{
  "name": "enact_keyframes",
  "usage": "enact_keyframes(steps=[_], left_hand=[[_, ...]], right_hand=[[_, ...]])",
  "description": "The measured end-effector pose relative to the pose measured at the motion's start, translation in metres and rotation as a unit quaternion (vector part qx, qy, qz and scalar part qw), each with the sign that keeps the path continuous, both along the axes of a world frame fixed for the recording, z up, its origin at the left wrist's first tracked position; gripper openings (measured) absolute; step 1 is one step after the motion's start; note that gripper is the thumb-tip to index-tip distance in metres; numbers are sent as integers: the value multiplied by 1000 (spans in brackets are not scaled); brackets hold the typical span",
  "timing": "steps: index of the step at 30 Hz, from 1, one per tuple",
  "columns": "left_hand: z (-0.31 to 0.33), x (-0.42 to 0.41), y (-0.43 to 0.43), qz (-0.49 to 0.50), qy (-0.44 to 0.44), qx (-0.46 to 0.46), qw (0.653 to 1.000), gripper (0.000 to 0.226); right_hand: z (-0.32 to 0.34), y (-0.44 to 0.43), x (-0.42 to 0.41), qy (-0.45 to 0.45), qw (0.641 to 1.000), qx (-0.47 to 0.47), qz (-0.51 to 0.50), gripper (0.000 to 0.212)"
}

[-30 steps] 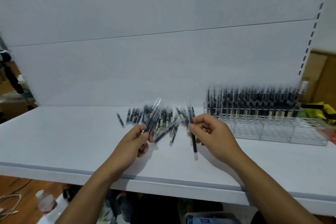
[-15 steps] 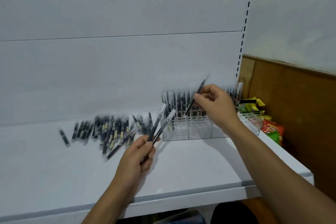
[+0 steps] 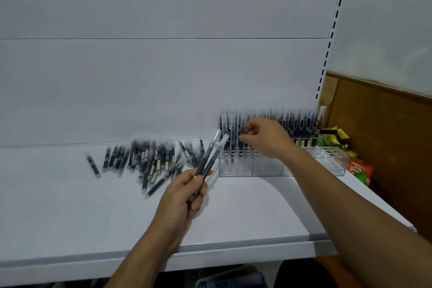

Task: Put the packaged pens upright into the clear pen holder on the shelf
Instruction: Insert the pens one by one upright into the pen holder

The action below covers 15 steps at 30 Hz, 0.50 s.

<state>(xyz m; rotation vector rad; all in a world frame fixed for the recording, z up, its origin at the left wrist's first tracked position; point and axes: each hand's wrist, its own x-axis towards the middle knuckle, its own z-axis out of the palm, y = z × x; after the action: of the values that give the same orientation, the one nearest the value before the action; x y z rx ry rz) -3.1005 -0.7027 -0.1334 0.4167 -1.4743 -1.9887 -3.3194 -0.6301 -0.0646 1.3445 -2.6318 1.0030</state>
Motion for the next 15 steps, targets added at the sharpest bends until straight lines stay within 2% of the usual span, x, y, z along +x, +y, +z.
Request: enact_keyframes(steps=[2,5,6,7,9,10,12,13,15], left_hand=[[1,0,0,-2,-1,-10,1000,21],[1,1,0,-1,-4,-24,1000,19],[0,0,0,0,-3,-27,1000,18],[0,1,0,-1,0,-29,1000,17],[-1,1,1,-5,5,-38,999,19],[-1,1,1,-8,7,-43,999,20],[-1,2,3,-14,5,-57,998,21],[0,3,3,-16,2,-67,998,21],[-1,4,5,-17,-9,-94,995,19]], right_hand=[[-4,-3,2,3,999,46,-1,14],[-7,0,6,-13,998,54,-8,8],[-7,5,10,-15,998,51,-14,14],[-7,11,14,-13,999,35,-24,21],[-8,28,29,-1,999,-33,-43,23],[-10,36,40,-18,997,-67,-39,20],[-16,49,63,-119,987,-110,18,19],[-18,54,75,-175,977,-112,53,20],[-23,56,91,-230,963,-108,94,22]])
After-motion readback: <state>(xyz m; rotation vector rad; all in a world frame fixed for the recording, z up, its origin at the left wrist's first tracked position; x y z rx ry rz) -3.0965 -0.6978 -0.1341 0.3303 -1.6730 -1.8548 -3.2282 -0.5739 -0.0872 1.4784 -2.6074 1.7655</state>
